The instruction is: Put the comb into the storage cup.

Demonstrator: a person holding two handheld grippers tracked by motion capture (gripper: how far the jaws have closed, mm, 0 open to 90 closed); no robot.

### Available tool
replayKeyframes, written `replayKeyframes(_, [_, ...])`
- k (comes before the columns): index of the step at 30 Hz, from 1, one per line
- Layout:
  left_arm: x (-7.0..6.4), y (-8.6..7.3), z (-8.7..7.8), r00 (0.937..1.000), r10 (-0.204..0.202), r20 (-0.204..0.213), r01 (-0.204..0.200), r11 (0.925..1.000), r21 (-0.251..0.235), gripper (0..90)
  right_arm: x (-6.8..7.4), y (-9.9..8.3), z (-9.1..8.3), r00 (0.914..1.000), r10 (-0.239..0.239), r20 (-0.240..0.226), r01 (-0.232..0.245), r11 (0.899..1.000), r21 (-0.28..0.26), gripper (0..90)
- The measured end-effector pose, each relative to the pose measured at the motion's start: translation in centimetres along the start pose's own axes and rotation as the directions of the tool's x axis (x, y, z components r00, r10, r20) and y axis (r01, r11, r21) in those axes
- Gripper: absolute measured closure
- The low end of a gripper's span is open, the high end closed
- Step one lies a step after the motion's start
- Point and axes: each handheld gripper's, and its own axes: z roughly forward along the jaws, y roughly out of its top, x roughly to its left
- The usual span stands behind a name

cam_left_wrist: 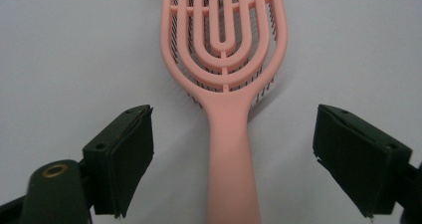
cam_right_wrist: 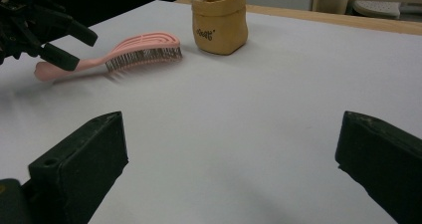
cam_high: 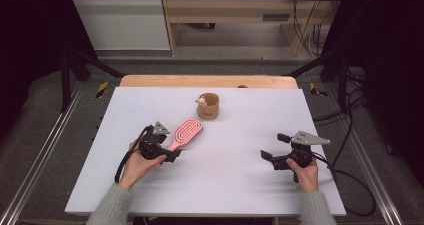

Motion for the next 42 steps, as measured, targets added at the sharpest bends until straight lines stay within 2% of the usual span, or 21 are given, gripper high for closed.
replayKeyframes(9, [-0.1,-0.1,0.4,0.9998,-0.004,-0.019,0.005,0.9999,0.016,29.8,0.0,0.0,0.0,1.0,0.0,-0.001,0.0,1.0,0.0,0.4])
replayKeyframes(22, [-0.2,-0.2,0.7,0.9999,-0.003,-0.016,0.003,0.9989,0.047,48.6,0.0,0.0,0.0,1.0,0.0,-0.001,0.0,1.0,0.0,0.4])
replayKeyframes(34, [-0.4,-0.1,1.1,0.9999,0.005,-0.013,-0.004,0.9981,0.061,58.4,0.0,0.0,0.0,1.0,0.001,-0.001,-0.001,1.0,0.0,0.4])
replayKeyframes(42, [-0.4,0.0,1.5,0.9997,-0.001,-0.026,0.003,0.9971,0.076,59.3,0.0,0.0,0.0,1.0,0.001,-0.001,-0.001,1.0,0.0,0.4])
